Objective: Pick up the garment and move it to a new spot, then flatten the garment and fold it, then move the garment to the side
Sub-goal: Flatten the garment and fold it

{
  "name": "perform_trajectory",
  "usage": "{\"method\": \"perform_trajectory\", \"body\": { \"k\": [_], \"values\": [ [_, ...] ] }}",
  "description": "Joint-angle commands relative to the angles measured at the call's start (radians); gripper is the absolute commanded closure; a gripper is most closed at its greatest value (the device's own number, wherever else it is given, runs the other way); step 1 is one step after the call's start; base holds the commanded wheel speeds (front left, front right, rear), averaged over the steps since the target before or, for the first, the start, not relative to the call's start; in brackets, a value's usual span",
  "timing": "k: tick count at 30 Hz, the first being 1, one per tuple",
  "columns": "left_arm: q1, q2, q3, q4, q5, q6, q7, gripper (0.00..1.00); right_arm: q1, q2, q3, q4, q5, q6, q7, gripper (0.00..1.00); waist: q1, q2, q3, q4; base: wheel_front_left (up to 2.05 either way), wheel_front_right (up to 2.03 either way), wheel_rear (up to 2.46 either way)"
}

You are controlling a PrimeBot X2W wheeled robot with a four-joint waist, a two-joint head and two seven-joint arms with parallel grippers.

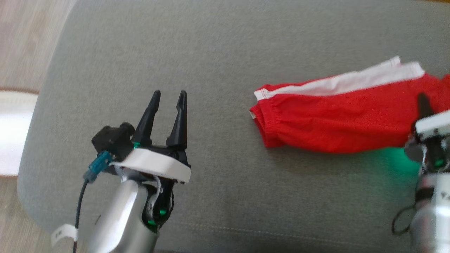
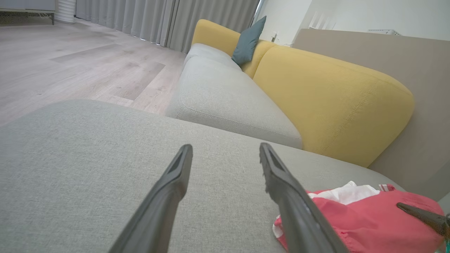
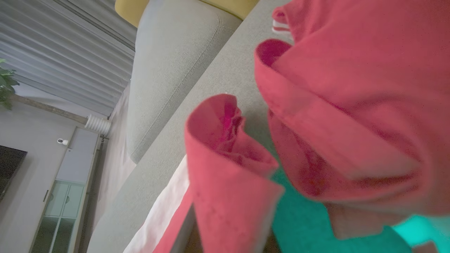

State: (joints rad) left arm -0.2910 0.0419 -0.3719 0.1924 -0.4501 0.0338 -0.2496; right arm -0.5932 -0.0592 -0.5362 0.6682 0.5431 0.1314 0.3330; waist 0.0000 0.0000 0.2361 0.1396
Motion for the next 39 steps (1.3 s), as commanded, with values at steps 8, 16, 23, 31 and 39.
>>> {"method": "perform_trajectory", "body": {
  "k": [8, 16, 23, 31, 39],
  "values": [
    [0.034, 0.008, 0.041, -0.025, 0.012, -0.004, -0.012, 0.00, 0.169, 0.009, 0.141, -0.050, 0.162, -0.001, -0.114, 1.00, 0.0000, 0.0000, -0.090, -0.062, 0.00, 0.00, 0.00],
    [0.060, 0.008, 0.043, -0.021, 0.024, -0.010, -0.012, 0.00, 0.140, 0.009, 0.313, -0.042, 0.260, -0.001, -0.261, 1.00, 0.0000, 0.0000, -0.125, -0.054, 0.00, 0.00, 0.00],
    [0.078, 0.008, 0.047, -0.021, 0.027, -0.008, -0.012, 0.00, 0.114, 0.009, 0.500, -0.082, 0.363, -0.001, -0.349, 1.00, 0.0000, 0.0000, -0.150, -0.021, 0.00, 0.00, 0.00],
    [0.094, 0.008, 0.043, -0.017, 0.025, -0.005, -0.012, 0.00, 0.134, 0.009, 0.775, -0.114, 0.512, -0.001, -0.416, 1.00, 0.0000, 0.0000, -0.174, 0.020, 0.00, 0.00, 0.00],
    [0.106, 0.008, 0.045, -0.020, 0.027, -0.003, -0.012, 0.00, 0.149, 0.009, 1.000, -0.109, 0.559, -0.001, -0.462, 1.00, 0.0000, 0.0000, -0.180, 0.045, 0.00, 0.00, 0.00]
  ]
}}
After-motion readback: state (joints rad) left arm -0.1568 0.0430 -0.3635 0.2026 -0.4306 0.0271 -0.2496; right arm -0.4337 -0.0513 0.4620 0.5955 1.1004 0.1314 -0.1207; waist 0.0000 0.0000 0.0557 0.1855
